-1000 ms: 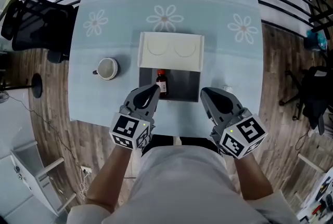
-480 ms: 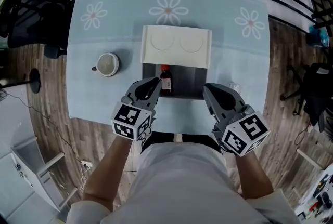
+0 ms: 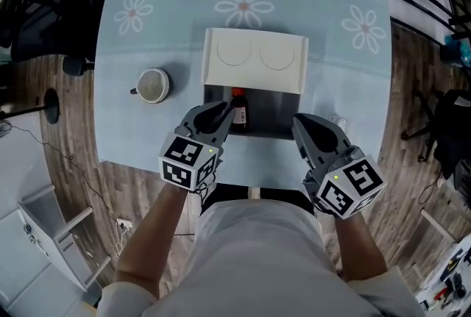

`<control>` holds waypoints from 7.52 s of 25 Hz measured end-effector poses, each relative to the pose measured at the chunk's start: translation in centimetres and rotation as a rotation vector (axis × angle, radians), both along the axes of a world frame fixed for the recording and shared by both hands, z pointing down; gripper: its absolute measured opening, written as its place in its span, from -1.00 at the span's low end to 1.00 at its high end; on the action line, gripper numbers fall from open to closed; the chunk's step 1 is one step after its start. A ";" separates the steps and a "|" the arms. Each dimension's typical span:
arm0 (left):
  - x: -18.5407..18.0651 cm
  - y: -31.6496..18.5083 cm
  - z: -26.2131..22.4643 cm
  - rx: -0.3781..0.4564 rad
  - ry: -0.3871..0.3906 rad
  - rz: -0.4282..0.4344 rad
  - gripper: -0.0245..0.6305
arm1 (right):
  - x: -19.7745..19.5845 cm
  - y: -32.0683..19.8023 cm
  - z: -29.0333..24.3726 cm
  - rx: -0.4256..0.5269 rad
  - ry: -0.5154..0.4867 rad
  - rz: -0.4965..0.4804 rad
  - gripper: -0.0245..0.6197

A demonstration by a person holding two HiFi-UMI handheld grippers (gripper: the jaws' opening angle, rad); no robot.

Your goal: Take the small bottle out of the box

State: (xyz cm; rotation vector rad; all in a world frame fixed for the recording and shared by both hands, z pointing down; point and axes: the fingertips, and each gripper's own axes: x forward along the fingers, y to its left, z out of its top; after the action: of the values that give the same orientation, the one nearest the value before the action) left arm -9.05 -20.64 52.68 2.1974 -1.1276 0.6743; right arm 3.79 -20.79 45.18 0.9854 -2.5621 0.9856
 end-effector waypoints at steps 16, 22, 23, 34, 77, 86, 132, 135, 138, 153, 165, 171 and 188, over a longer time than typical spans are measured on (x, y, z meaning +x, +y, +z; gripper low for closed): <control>1.3 -0.1 3.9 -0.174 -0.063 0.035 -0.44 | 1.4 -1.1 2.3 -0.039 -0.022 0.025 -0.85; 1.6 0.1 5.1 -0.232 -0.107 0.032 -0.30 | 2.0 -1.0 2.8 -0.048 -0.035 0.027 -0.85; 1.7 0.2 5.3 -0.242 -0.113 0.030 -0.27 | 2.1 -1.0 2.8 -0.049 -0.037 0.027 -0.85; 2.2 0.4 7.2 -0.343 -0.200 0.040 -0.15 | 3.0 -1.3 3.5 -0.062 -0.054 0.032 -0.85; 3.3 0.1 4.3 -0.299 -0.191 0.070 -0.22 | 2.5 0.2 1.6 -0.023 -0.044 0.035 -0.85; 3.6 0.7 -0.3 -0.183 -0.112 0.105 -0.22 | 1.3 1.3 -1.3 0.037 -0.025 0.045 -0.85; -2.7 6.0 -18.4 0.295 0.167 0.228 -0.23 | -5.3 6.9 -12.7 0.276 0.106 0.160 -0.86; -2.9 5.9 -19.0 0.311 0.172 0.226 -0.23 | -5.4 6.9 -13.0 0.286 0.112 0.157 -0.86; -3.0 5.9 -19.6 0.324 0.178 0.224 -0.23 | -5.4 6.8 -13.3 0.291 0.115 0.154 -0.86; -2.4 5.1 -21.9 0.403 0.198 0.212 -0.23 | -4.7 5.7 -13.8 0.311 0.119 0.124 -0.86; -2.0 4.5 -22.7 0.447 0.203 0.180 -0.23 | -4.6 5.1 -13.6 0.320 0.117 0.086 -0.86; -1.8 4.1 -22.8 0.454 0.206 0.163 -0.23 | -4.3 4.9 -13.3 0.314 0.113 0.080 -0.86; -1.2 4.2 -23.3 0.477 0.198 0.142 -0.23 | -3.3 4.6 -13.4 0.321 0.106 0.076 -0.86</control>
State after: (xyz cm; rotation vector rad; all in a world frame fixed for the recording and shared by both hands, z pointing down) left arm -10.28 -16.40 29.38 2.6945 -1.1218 0.2460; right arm 0.51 -16.23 31.79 1.1873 -2.6607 0.5286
